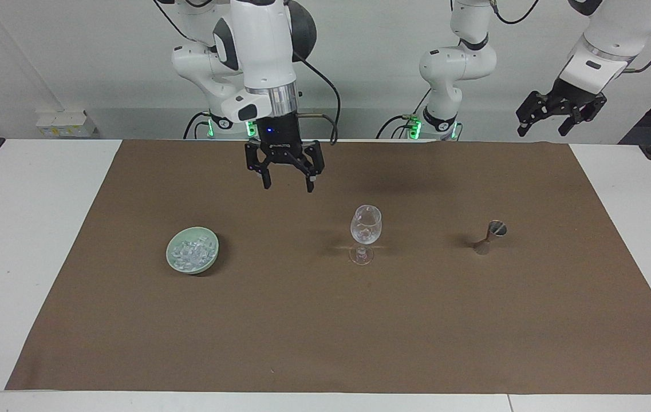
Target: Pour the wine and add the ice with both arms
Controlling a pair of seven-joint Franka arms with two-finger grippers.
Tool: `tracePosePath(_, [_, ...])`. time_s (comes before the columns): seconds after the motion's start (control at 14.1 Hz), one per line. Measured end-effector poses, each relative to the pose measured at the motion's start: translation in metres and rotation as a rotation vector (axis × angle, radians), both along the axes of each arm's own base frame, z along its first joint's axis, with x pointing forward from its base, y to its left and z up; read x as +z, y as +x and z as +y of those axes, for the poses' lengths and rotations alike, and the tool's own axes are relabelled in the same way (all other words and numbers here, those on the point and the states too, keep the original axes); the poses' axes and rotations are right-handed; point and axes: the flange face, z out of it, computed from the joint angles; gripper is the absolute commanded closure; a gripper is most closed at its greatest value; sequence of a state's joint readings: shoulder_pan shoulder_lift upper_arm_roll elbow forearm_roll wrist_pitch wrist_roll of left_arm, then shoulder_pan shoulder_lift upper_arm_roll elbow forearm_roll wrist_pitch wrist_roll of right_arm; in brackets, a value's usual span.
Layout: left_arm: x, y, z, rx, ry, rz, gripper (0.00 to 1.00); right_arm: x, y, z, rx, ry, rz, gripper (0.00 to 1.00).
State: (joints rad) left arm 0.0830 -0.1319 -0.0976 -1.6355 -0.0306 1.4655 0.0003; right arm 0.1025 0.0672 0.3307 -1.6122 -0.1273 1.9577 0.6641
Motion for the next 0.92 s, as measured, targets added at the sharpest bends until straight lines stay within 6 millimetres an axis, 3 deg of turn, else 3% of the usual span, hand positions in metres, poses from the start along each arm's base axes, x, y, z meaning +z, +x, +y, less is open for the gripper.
tracePosePath(0.21, [0.000,0.000,0.000,0.000,0.000,0.000,0.00,0.004,-0.003,-0.055,0.126,-0.114,0.100,0.00])
tracePosePath(0.64, [0.000,0.000,0.000,0.000,0.000,-0.001,0.00,-0.020,0.015,-0.160,0.224,-0.183,0.204,0.00])
tracePosePath(0.78, [0.000,0.000,0.000,0.000,0.000,-0.001,0.00,-0.023,0.017,-0.180,0.250,-0.191,0.214,0.00])
tracePosePath(0.92, [0.000,0.000,0.000,0.000,0.000,-0.001,0.00,-0.023,0.018,-0.186,0.251,-0.175,0.213,0.00])
